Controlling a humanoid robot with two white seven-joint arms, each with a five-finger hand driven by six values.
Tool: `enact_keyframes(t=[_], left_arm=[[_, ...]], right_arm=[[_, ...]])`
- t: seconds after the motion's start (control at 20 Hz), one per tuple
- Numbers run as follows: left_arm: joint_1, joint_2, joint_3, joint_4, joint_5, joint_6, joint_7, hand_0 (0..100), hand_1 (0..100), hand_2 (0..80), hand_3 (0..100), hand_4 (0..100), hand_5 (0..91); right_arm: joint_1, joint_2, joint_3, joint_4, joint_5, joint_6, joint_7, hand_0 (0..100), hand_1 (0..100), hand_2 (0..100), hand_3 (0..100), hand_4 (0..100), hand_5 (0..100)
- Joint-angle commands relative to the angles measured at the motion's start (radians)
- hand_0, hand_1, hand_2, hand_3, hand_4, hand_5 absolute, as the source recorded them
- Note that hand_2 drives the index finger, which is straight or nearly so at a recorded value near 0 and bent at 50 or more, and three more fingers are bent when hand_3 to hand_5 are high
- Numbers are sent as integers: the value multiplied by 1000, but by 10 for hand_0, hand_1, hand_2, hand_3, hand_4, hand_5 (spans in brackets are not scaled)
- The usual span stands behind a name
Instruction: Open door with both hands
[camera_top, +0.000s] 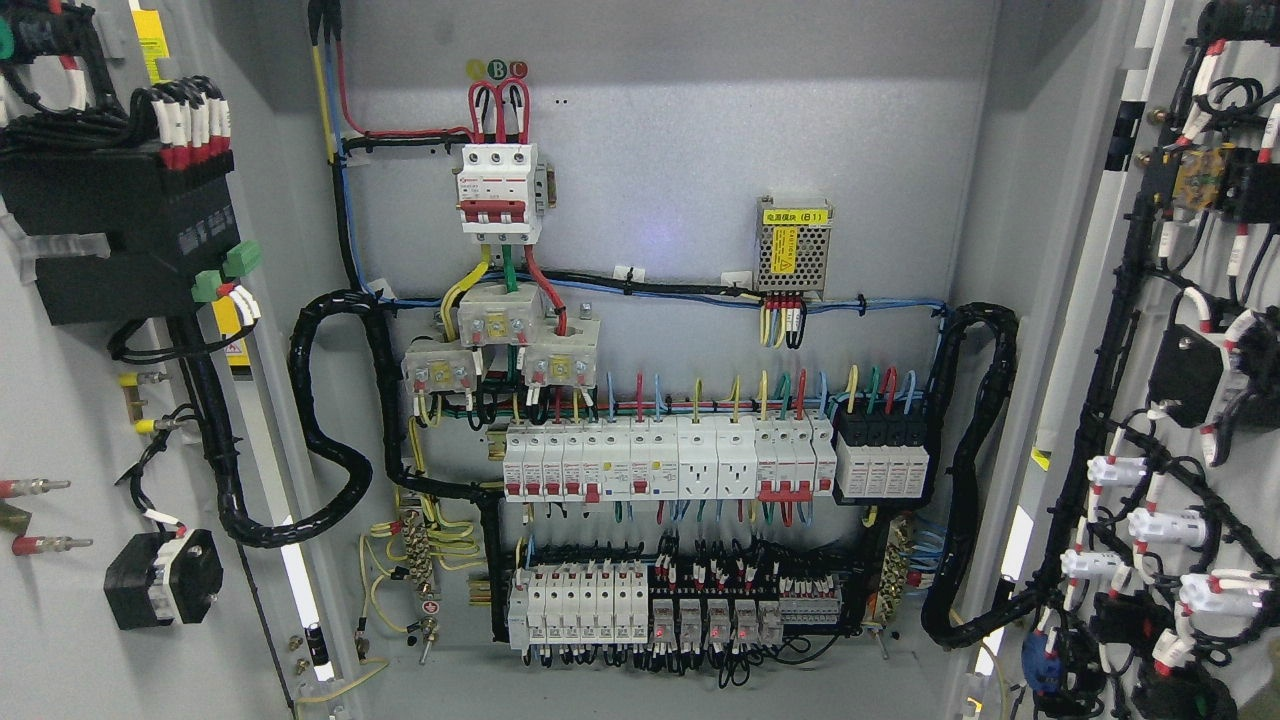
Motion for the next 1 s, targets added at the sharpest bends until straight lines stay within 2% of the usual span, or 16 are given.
enact_keyframes(t=[0.0,0.15,0.35,0.5,0.75,0.85,0.95], left_arm=[[52,154,65,-550,-3,-95,-5,120,556,0,0,0,0],[65,170,69,-606,-3,-151,-6,120,556,0,0,0,0],[89,167,94,-684,-3,-174,-6,120,556,0,0,0,0],[87,167,126,-702,-3,-197,-8,120,556,0,0,0,0],[87,158,244,-702,-3,-221,-62,120,556,0,0,0,0],[90,155,287,-702,0,-225,-68,120,556,0,0,0,0],[99,151,321,-702,3,-227,-68,120,556,0,0,0,0]], right_arm=[[84,-53,-130,-100,6,-69,-1,0,500,40,0,0,0],[100,-70,-165,-98,6,-129,-1,0,500,40,0,0,0],[103,-87,-205,-98,6,-212,-1,0,500,40,0,0,0],[150,-88,-220,-98,3,-272,-1,0,500,40,0,0,0],[143,-88,-237,-98,5,-277,-1,0,500,40,0,0,0],[135,-88,-266,-98,3,-275,-1,0,500,40,0,0,0],[127,-90,-268,-100,5,-274,-1,0,500,40,0,0,0]])
